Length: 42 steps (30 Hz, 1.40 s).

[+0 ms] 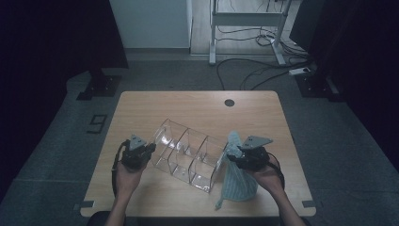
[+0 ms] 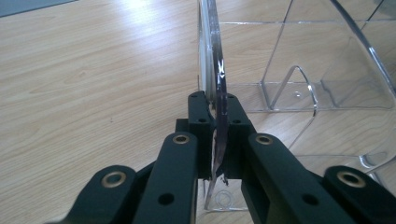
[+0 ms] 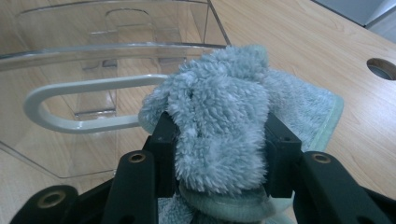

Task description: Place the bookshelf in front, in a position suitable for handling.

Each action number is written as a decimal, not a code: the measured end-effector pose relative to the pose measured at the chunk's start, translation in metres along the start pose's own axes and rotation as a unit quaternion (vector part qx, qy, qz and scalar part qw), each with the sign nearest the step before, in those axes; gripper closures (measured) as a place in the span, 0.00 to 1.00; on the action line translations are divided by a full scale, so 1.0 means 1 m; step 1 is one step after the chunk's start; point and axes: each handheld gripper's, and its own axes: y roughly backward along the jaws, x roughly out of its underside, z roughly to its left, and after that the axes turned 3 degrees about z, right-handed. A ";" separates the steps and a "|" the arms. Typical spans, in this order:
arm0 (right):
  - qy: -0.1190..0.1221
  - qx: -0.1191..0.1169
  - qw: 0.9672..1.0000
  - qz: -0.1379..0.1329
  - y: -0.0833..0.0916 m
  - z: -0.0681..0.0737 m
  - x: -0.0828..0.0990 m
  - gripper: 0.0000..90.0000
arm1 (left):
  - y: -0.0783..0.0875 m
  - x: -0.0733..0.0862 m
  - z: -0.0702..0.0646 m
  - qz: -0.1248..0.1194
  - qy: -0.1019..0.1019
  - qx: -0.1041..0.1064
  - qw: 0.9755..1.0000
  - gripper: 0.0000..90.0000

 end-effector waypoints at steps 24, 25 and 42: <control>0.042 -0.045 0.998 -0.008 0.014 0.041 -0.001 0.62 | -0.003 0.000 -0.002 0.002 0.007 -0.004 1.000 0.96; 0.044 -0.048 0.998 -0.007 0.015 0.043 -0.001 0.62 | -0.003 0.000 -0.001 0.003 0.008 -0.004 1.000 0.96; 0.081 -0.088 0.993 0.010 0.021 0.078 -0.008 0.62 | -0.003 -0.001 -0.003 0.006 0.007 -0.009 1.000 0.96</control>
